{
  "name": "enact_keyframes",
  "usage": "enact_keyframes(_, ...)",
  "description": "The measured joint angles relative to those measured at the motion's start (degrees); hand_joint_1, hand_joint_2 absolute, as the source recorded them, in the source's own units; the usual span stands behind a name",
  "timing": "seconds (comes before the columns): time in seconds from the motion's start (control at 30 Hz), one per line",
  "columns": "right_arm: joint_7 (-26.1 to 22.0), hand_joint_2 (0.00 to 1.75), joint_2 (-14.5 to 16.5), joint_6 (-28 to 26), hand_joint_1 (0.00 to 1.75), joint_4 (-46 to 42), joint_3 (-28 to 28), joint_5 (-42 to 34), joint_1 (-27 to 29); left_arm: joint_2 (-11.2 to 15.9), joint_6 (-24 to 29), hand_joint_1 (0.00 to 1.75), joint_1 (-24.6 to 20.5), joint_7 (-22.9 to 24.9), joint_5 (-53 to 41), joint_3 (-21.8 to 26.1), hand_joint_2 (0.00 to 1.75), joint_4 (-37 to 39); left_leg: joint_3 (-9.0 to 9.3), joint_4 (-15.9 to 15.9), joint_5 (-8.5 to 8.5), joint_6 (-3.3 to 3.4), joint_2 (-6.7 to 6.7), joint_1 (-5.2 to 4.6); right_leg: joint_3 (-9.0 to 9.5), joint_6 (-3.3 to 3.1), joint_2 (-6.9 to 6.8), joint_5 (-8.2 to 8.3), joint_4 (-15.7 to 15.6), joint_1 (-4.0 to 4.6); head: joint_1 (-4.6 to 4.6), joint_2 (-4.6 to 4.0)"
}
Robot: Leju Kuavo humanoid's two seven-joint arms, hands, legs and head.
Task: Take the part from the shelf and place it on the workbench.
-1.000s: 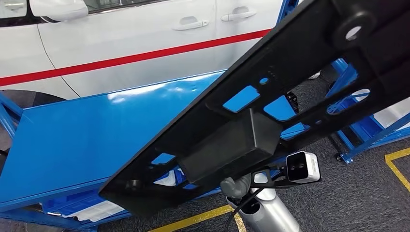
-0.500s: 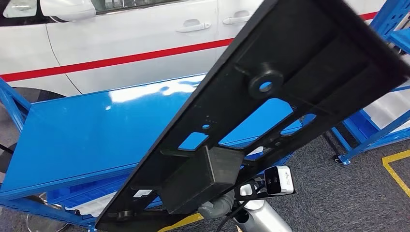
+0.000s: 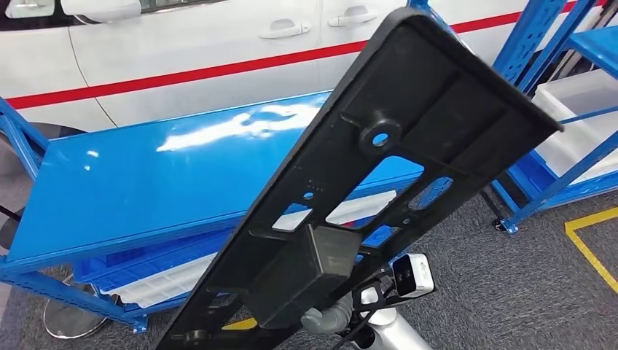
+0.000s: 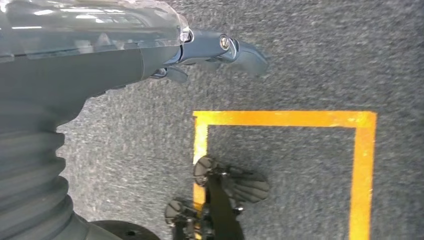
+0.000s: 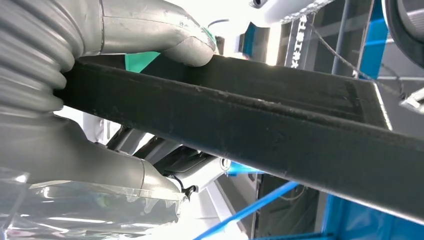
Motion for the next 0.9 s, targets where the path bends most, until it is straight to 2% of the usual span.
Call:
enact_keyframes(0.03, 0.0, 1.75, -0.04, 0.29, 1.69, 0.18, 0.14, -0.08, 0.08, 0.02, 0.04, 0.0, 0.18, 0.14, -0.1, -0.05, 1.75, 0.0, -0.5, 0.97, -1.43, -0.28, -0.04, 0.13, -0.55, -0.51, -0.09, 0.66, -0.17, -0.06, 0.01, 0.0)
enact_keyframes(0.07, 0.0, 1.75, -0.05, 0.48, 1.69, 0.34, 0.28, -0.13, 0.14, 0.03, 0.09, 0.0, 0.32, 0.27, -0.19, -0.11, 1.75, 0.01, -1.23, 3.04, -3.88, -0.5, -0.08, 0.24, -1.23, -0.91, -0.17, 1.37, -0.31, -0.12, 0.01, 0.0)
enact_keyframes(0.13, 0.0, 1.75, -0.12, 0.6, 1.69, 0.66, 0.54, -0.19, 0.28, 0.02, 0.13, 0.0, 0.43, 0.46, -0.26, -0.24, 1.75, 0.01, -2.88, 9.73, -9.69, -0.81, -0.1, 0.32, -2.9, -1.27, -0.21, 2.69, -0.27, 0.08, 0.0, 0.0)
enact_keyframes(0.17, 0.0, 1.75, -0.16, 0.59, 1.69, 0.85, 0.7, -0.23, 0.36, 0.01, 0.16, 0.0, 0.44, 0.56, -0.25, -0.28, 1.75, 0.01, -3.26, 12.95, -11.26, -0.88, -0.1, 0.35, -3.79, -1.31, -0.23, 3.36, -0.24, 0.2, 0.0, 0.0)
enact_keyframes(0.2, 0.0, 1.75, -0.22, 0.54, 1.69, 1.05, 0.88, -0.29, 0.42, 0.02, 0.2, 0.0, 0.44, 0.68, -0.25, -0.3, 1.75, 0.01, -3.01, 14.9, -11.46, -0.89, -0.1, 0.34, -4.67, -1.29, -0.27, 4.01, -0.2, 0.29, -0.01, 0.0)
enact_keyframes(0.23, 0.0, 1.75, -0.27, 0.35, 1.69, 1.25, 1.08, -0.36, 0.47, 0.03, 0.29, 0.0, 0.46, 0.83, -0.23, -0.31, 1.75, 0.0, -1.86, 15.09, -10.48, -0.82, -0.1, 0.33, -5.53, -1.24, -0.29, 4.65, -0.16, 0.36, 0.0, 0.0)
enact_keyframes(0.27, -0.01, 1.75, -0.32, 0.0, 1.69, 1.4, 1.25, -0.38, 0.52, 0.04, 0.41, 0.0, 0.47, 0.96, -0.23, -0.31, 1.75, 0.0, 0.25, 13.37, -8.9, -0.64, -0.11, 0.31, -6.32, -1.15, -0.29, 5.28, -0.13, 0.41, -0.01, 0.0)
enact_keyframes(0.3, -0.01, 1.75, -0.34, -0.52, 1.69, 1.48, 1.36, -0.27, 0.59, 0.05, 0.53, 0.0, 0.47, 1.05, -0.26, -0.31, 1.75, 0.0, 3.33, 9.9, -7.68, -0.33, -0.14, 0.23, -6.93, -1.02, -0.28, 5.88, -0.09, 0.42, -0.01, 0.0)
enact_keyframes(0.37, -0.01, 1.75, -0.36, -1.74, 1.69, 1.22, 1.4, 0.5, 0.94, 0.11, 0.72, 0.0, 0.43, 1.08, -0.53, -0.33, 1.75, -0.01, 9.45, 1.62, -7.8, 0.38, -0.19, -0.13, -7.65, -0.51, -0.3, 6.95, -0.06, 0.48, -0.01, 0.0)
enact_keyframes(0.4, -0.01, 1.75, -0.35, -2.19, 1.69, 0.93, 1.37, 1.11, 1.23, 0.14, 0.74, 0.0, 0.43, 1.07, -0.75, -0.36, 1.75, -0.02, 11.24, -1.21, -8.43, 0.72, -0.21, -0.39, -7.75, -0.17, -0.37, 7.48, -0.12, 0.42, -0.01, 0.0)
enact_keyframes(0.43, -0.01, 1.75, -0.34, -2.53, 1.69, 0.56, 1.3, 1.84, 1.6, 0.17, 0.7, 0.0, 0.47, 1.09, -1.05, -0.38, 1.75, -0.02, 11.84, -2.59, -8.79, 1.0, -0.22, -0.63, -7.78, 0.22, -0.46, 8.04, -0.29, 0.34, -0.01, 0.0)
enact_keyframes(0.5, -0.01, 1.75, -0.33, -2.99, 1.69, -0.24, 0.91, 3.25, 2.49, 0.19, 0.46, 0.0, 0.61, 1.28, -1.73, -0.45, 1.75, -0.01, 11.31, -3.2, -7.69, 1.65, -0.09, -0.68, -7.93, 0.97, -0.49, 8.71, -0.61, 0.14, -0.01, 0.0)
enact_keyframes(0.53, -0.02, 1.75, -0.33, -3.29, 1.69, -0.66, 0.61, 3.82, 2.92, 0.21, 0.29, 0.0, 0.64, 1.48, -2.13, -0.55, 1.75, -0.01, 10.79, -3.38, -6.92, 2.06, 0.04, -0.57, -8.29, 1.26, -0.41, 7.67, -0.08, 0.1, -0.01, 0.0)
enact_keyframes(0.57, -0.02, 1.75, -0.35, -3.62, 1.69, -1.04, 0.28, 4.23, 3.29, 0.26, 0.13, 0.0, 0.65, 1.68, -2.48, -0.71, 1.75, -0.01, 10.08, -3.58, -6.05, 2.43, 0.18, -0.43, -8.93, 1.49, -0.31, 5.38, 1.59, 0.08, 0.0, 0.0)
enact_keyframes(0.63, -0.03, 1.75, -0.37, -4.23, 1.69, -1.6, -0.22, 4.61, 3.84, 0.39, -0.12, 0.0, 0.6, 1.96, -3.04, -1.18, 1.75, -0.02, 8.29, -3.56, -4.55, 2.9, 0.33, -0.42, -10.68, 1.82, -0.21, -0.95, 8.16, 0.0, 0.01, 0.0)
enact_keyframes(0.67, -0.03, 1.75, -0.38, -4.4, 1.69, -1.74, -0.37, 4.68, 4.05, 0.45, -0.2, 0.0, 0.58, 2.01, -3.17, -1.39, 1.75, -0.02, 7.32, -3.45, -3.81, 2.92, 0.38, -0.46, -11.34, 1.99, -0.2, -3.0, 11.94, -0.03, 0.01, 0.0)
enact_keyframes(0.7, -0.03, 1.75, -0.38, -4.51, 1.69, -1.84, -0.49, 4.71, 4.26, 0.48, -0.28, 0.0, 0.56, 2.02, -3.26, -1.57, 1.75, -0.02, 6.31, -3.29, -3.12, 2.88, 0.42, -0.49, -11.48, 2.13, -0.2, -3.45, 14.78, -0.05, 0.0, 0.0)
enact_keyframes(0.73, -0.03, 1.75, -0.39, -4.56, 1.69, -1.89, -0.57, 4.72, 4.42, 0.5, -0.32, 0.0, 0.56, 2.03, -3.28, -1.68, 1.75, -0.02, 5.22, -3.04, -2.46, 2.78, 0.46, -0.49, -10.85, 2.22, -0.2, -2.57, 16.08, -0.08, 0.0, 0.0)
enact_keyframes(0.77, -0.03, 1.75, -0.39, -4.57, 1.69, -1.93, -0.63, 4.73, 4.52, 0.52, -0.36, 0.0, 0.56, 2.04, -3.29, -1.77, 1.75, -0.02, 4.08, -2.7, -1.86, 2.63, 0.49, -0.48, -9.17, 2.23, -0.21, -0.92, 15.32, -0.12, 0.0, 0.0)
enact_keyframes(0.8, -0.03, 1.75, -0.39, -4.57, 1.69, -2.01, -0.68, 4.74, 4.58, 0.52, -0.37, 0.0, 0.56, 2.06, -3.31, -1.83, 1.75, -0.02, 3.03, -2.28, -1.34, 2.45, 0.49, -0.47, -6.54, 2.17, -0.21, 0.46, 12.73, -0.16, -0.01, 0.0)
enact_keyframes(0.83, -0.03, 1.75, -0.39, -4.58, 1.69, -2.16, -0.72, 4.74, 4.58, 0.52, -0.39, 0.0, 0.56, 2.08, -3.33, -1.87, 1.75, -0.02, 2.09, -1.78, -0.92, 2.21, 0.46, -0.54, -3.21, 2.04, -0.21, 0.69, 8.69, -0.1, 0.0, 0.0)
enact_keyframes(0.87, -0.03, 1.75, -0.37, -4.63, 1.69, -2.39, -0.73, 4.75, 4.55, 0.52, -0.4, 0.0, 0.56, 2.09, -3.35, -1.9, 1.75, -0.02, 1.37, -1.32, -0.54, 1.95, 0.42, -0.59, -0.19, 1.75, -0.18, 0.02, 4.48, -0.01, -0.01, 0.0)
enact_keyframes(0.9, -0.03, 1.75, -0.36, -4.78, 1.69, -2.62, -0.75, 4.75, 4.53, 0.54, -0.39, 0.0, 0.54, 2.09, -3.4, -1.92, 1.75, -0.02, 0.91, -1.0, -0.13, 1.64, 0.38, -0.65, 1.83, 1.4, -0.16, -0.94, 1.35, 0.11, -0.02, 0.0)
